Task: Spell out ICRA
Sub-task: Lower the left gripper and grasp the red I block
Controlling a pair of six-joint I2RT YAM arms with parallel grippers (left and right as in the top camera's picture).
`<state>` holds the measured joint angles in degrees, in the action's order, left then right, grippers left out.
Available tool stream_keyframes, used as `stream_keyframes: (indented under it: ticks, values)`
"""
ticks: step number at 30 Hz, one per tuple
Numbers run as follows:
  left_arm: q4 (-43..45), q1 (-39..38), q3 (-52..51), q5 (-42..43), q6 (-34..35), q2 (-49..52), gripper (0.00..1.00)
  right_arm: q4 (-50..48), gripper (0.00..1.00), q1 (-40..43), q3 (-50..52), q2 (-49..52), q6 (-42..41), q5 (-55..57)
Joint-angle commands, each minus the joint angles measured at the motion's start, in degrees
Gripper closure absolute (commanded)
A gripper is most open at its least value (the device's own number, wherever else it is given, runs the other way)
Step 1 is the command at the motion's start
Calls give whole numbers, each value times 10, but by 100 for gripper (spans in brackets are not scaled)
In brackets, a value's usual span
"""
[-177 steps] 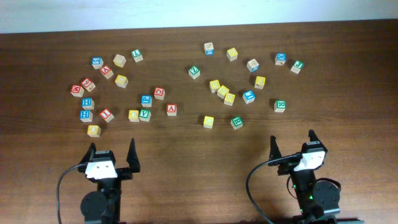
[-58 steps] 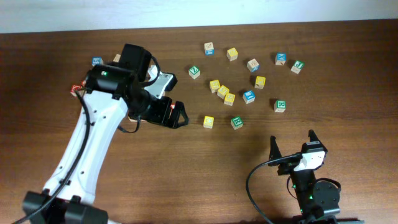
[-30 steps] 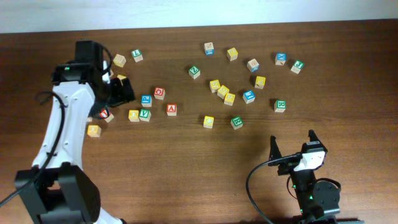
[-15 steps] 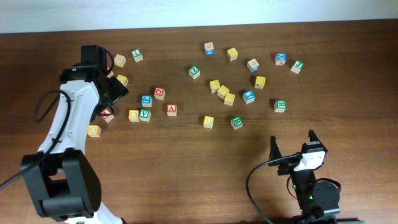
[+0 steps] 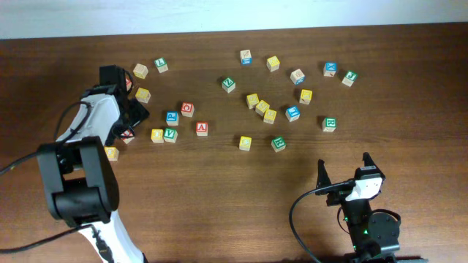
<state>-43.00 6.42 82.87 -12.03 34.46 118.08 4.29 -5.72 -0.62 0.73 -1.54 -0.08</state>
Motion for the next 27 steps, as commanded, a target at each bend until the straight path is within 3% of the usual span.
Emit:
stream_keyframes:
  ticks: [1,3,7,9,14,16,18,20,27]
  values:
    - [1,1,-3,6,-7,22,9,4,2,-3,3,-4,-4,3]
    - [2,1,-3,8,-7,34,23,3,2,-3,3,-4,-4,3]
    - [1,1,-3,33,-7,40,32,4,2,-3,3,-4,-4,3]
    - [-1,1,-3,33,-7,40,45,4,2,-3,3,-4,-4,3]
    - [0,1,-3,32,-7,40,42,4,2,-3,3,-4,-4,3]
    - [0,2,-3,32,-7,40,32,3,2,-3,3,-4,-4,3]
    - [0,2,-3,32,-7,40,40,4,2,-3,3,-4,-4,3]
    - [0,2,-3,30,-7,40,35,4,2,-3,3,-4,-4,3]
    - [-5,4,-3,2,-7,40,36,3,2,-3,3,-4,-4,3]
